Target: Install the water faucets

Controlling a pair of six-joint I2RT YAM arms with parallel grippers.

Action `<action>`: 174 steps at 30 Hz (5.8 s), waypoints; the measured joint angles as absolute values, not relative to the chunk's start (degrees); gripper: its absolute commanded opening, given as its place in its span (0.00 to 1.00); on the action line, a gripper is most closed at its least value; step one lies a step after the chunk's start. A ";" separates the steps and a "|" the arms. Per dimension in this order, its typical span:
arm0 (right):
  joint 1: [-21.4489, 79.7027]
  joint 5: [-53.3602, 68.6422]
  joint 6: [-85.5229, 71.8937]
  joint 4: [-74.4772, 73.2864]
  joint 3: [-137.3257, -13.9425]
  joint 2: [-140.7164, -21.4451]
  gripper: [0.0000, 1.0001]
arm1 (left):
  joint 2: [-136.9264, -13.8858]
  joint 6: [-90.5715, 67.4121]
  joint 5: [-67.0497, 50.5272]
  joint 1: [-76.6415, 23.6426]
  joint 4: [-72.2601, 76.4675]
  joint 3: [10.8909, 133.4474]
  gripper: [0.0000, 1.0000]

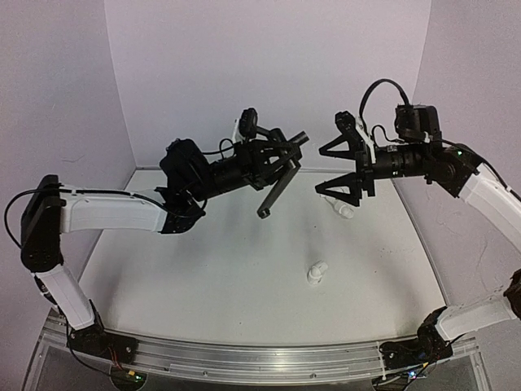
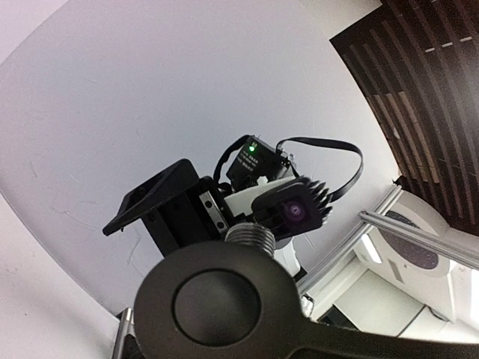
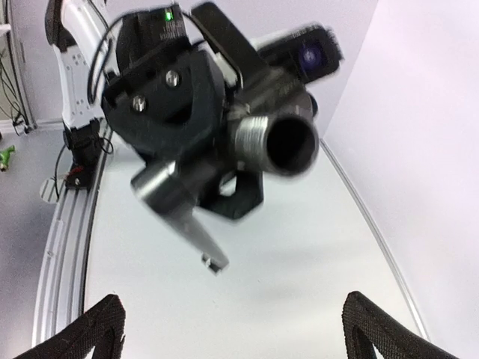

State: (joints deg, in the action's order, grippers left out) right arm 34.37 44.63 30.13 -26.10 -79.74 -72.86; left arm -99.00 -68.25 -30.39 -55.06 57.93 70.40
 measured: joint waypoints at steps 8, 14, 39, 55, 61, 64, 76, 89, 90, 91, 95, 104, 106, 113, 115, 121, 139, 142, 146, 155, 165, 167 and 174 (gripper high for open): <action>34.39 31.57 39.64 -35.20 -74.51 -67.54 0.98 | -85.36 -52.35 -22.27 -54.92 32.36 68.44 0.00; 34.47 23.23 49.03 -41.52 -68.28 -70.41 0.94 | -81.60 -47.65 -16.88 -54.84 15.39 66.59 0.00; 42.25 9.92 69.59 -43.83 -70.94 -99.77 0.76 | -70.19 -44.90 -11.75 -54.70 -1.34 56.10 0.00; 42.58 6.89 72.19 -40.85 -70.35 -105.54 0.41 | -70.64 -44.45 -11.81 -54.70 -1.85 56.12 0.00; 43.21 6.43 72.77 -40.36 -69.93 -105.18 0.16 | -71.27 -43.74 -11.79 -54.70 -3.19 56.28 0.00; 43.59 6.17 72.61 -40.36 -69.93 -105.02 0.05 | -71.84 -43.37 -11.87 -54.70 -4.29 56.83 0.00; 43.81 3.81 72.52 -41.43 -72.62 -84.54 0.00 | -72.77 -41.84 -16.60 -54.45 -6.50 58.15 0.00; 43.81 14.24 79.93 -22.66 -65.96 -54.03 0.00 | -73.06 -41.14 -40.51 -54.08 3.14 58.33 0.00; 43.81 15.85 80.85 -20.52 -64.45 -52.66 0.00 | -73.06 -41.67 -42.12 -54.06 4.29 58.35 0.00; 43.83 17.28 81.96 -19.00 -63.22 -51.71 0.00 | -73.06 -42.04 -43.23 -54.06 5.23 58.35 0.00; 43.94 21.76 86.58 -13.54 -59.69 -50.11 0.00 | -73.11 -44.54 -47.39 -54.06 9.35 58.39 0.00; 44.38 31.54 99.64 -1.48 -52.72 -47.91 0.00 | -77.80 -52.28 -55.22 -54.97 19.67 61.35 0.00; 44.42 33.73 102.09 0.61 -51.66 -47.79 0.00 | -79.19 -54.09 -56.65 -55.21 22.07 61.75 0.00; 44.42 39.73 109.25 3.57 -50.43 -47.65 0.00 | -82.70 -57.83 -61.44 -55.91 26.23 63.29 0.00; 44.42 41.32 110.83 3.86 -50.15 -47.36 0.00 | -83.36 -58.50 -62.31 -56.17 26.91 63.79 0.00; 44.42 45.15 113.32 3.36 -49.67 -47.13 0.00 | -84.67 -59.03 -64.14 -57.07 27.11 65.40 0.00; 44.47 46.76 114.24 -0.62 -49.71 -48.86 0.00 | -84.88 -55.88 -58.23 -57.82 19.14 67.55 0.00; 44.47 46.74 114.24 -0.62 -49.73 -49.02 0.00 | -85.58 -55.38 -57.74 -58.04 18.84 68.24 0.00; 44.65 46.55 114.24 -0.59 -49.86 -49.41 0.00 | -86.49 -55.25 -56.82 -58.24 18.02 68.69 0.00; 44.80 46.06 114.24 -0.54 -49.87 -49.77 0.00 | -87.42 -55.06 -55.23 -58.63 16.45 68.69 0.00; 44.84 44.62 114.26 -2.66 -50.95 -49.87 0.00 | -87.42 -51.03 -53.29 -59.16 11.14 70.91 0.00; 44.84 44.24 114.28 -3.68 -51.37 -49.84 0.00 | -87.42 -49.63 -52.38 -59.42 9.45 71.54 0.00; 45.05 42.38 114.47 -7.43 -52.66 -49.93 0.00 | -87.42 -46.36 -49.69 -59.99 5.78 72.42 0.00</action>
